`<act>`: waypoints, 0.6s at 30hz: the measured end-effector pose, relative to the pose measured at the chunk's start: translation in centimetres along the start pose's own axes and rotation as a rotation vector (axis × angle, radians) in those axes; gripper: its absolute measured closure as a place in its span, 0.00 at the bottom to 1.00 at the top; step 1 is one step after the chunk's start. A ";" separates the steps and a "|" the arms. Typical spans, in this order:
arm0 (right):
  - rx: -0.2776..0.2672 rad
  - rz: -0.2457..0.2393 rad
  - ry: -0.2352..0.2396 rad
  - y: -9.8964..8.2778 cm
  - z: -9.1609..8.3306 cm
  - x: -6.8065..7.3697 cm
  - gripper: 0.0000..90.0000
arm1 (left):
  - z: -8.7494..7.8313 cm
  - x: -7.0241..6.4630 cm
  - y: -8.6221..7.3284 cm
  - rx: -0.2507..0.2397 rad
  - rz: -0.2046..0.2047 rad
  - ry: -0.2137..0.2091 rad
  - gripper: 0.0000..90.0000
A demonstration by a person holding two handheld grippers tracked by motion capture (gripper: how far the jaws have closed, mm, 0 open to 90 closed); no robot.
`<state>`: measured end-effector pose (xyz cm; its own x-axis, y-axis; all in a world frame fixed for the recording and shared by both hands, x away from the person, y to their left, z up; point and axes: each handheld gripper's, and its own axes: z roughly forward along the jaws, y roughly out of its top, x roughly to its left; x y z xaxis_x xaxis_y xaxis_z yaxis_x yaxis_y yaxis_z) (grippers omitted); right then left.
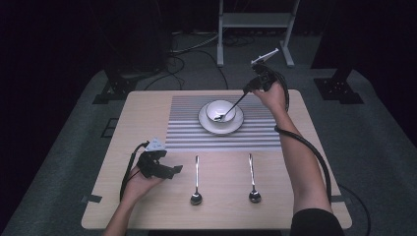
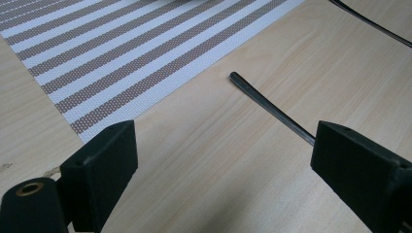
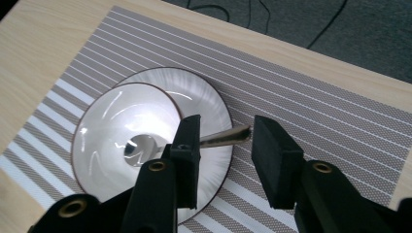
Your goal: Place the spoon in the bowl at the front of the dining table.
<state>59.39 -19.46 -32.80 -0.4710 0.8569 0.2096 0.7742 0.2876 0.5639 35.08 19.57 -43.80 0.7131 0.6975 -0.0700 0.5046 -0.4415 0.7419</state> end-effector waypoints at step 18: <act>0.011 -0.111 0.122 -0.6 -0.6 3.7 0.62 | 0.2 -0.3 0.1 0.007 0.010 -0.003 0.10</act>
<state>56.90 -16.68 -31.92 -0.6015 0.7614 0.2419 0.7186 0.3833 0.5803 34.95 19.20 -43.83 0.7196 0.6914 -0.0642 0.5007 -0.4527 0.7378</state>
